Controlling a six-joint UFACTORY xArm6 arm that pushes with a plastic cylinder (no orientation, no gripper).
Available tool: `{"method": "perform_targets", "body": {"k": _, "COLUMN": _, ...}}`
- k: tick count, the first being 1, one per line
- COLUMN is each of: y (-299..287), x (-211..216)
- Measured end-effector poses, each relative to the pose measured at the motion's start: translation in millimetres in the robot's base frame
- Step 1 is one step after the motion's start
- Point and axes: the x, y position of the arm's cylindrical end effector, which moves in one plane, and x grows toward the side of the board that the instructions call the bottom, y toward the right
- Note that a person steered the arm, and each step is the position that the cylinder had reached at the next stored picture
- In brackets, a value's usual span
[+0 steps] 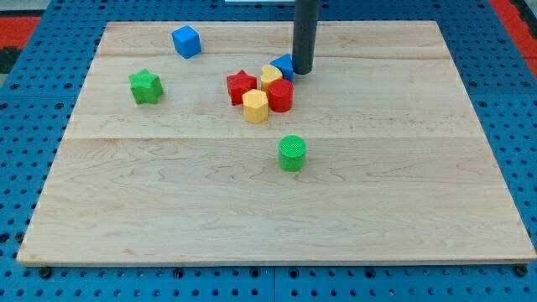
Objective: Push the blue triangle below the blue cube
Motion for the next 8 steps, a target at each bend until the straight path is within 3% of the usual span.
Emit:
{"method": "perform_targets", "body": {"k": 2, "y": -8, "x": 11}}
{"method": "perform_targets", "body": {"k": 4, "y": -78, "x": -40}}
{"method": "perform_targets", "body": {"k": 8, "y": -154, "x": -20}}
